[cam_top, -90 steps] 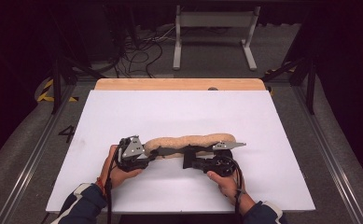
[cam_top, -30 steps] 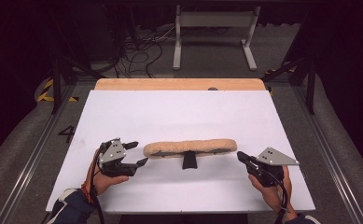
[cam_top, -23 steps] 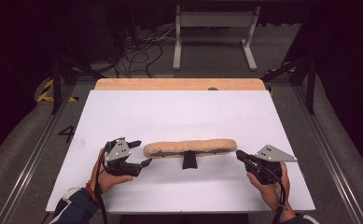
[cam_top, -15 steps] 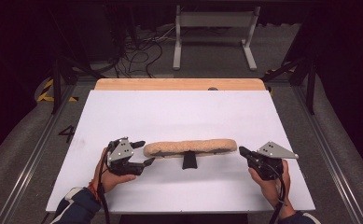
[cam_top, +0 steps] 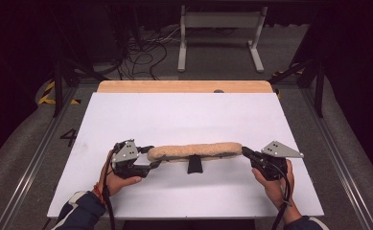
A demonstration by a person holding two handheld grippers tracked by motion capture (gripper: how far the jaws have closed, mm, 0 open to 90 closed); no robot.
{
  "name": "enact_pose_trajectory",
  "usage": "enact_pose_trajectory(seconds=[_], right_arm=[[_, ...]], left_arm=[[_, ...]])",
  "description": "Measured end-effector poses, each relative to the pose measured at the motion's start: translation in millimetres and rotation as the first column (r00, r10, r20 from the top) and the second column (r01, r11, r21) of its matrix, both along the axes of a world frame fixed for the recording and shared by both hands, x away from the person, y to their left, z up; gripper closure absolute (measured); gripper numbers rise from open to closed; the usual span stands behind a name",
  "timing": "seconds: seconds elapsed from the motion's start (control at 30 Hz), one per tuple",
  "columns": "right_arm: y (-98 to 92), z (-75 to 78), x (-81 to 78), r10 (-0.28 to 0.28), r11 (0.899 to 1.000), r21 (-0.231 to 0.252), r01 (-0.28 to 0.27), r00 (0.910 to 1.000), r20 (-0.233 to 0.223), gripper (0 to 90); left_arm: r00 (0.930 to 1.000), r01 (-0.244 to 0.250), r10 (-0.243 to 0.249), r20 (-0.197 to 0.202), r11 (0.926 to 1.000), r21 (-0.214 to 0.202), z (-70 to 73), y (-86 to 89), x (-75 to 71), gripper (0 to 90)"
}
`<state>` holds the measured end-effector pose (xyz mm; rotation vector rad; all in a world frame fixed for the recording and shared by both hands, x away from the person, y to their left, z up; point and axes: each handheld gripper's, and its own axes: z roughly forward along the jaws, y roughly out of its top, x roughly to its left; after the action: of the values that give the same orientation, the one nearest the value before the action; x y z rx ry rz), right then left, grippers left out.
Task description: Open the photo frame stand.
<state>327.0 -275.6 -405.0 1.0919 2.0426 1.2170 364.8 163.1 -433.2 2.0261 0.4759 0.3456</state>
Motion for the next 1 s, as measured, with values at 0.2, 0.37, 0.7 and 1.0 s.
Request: enact_pose_trajectory(seconds=[0.2,0.37,0.7,1.0], right_arm=[[-0.8,0.5,-3.0,0.007,1.000,0.008,-0.007,1.0000,-0.005,90.0],[0.5,1.6,-7.8,0.026,1.000,0.016,-0.026,0.9996,-0.008,90.0],[0.2,-0.8,-6.6,0.029,1.000,0.011,-0.029,0.9994,-0.018,90.0],[2.0,0.8,-2.0,0.034,0.999,0.005,-0.034,0.9991,-0.023,90.0]], left_arm=[[0.9998,-0.018,0.018,-0.006,0.9979,-0.063,10.1,8.4,0.2,38.1],[1.0000,0.007,-0.007,0.005,0.9991,-0.042,12.3,4.0,-0.8,39.4],[0.9993,0.038,-0.039,-0.002,0.9984,-0.041,12.8,1.5,-2.8,50.2],[0.9991,0.042,-0.042,0.006,0.9990,-0.017,14.4,1.2,-6.6,54.0]])
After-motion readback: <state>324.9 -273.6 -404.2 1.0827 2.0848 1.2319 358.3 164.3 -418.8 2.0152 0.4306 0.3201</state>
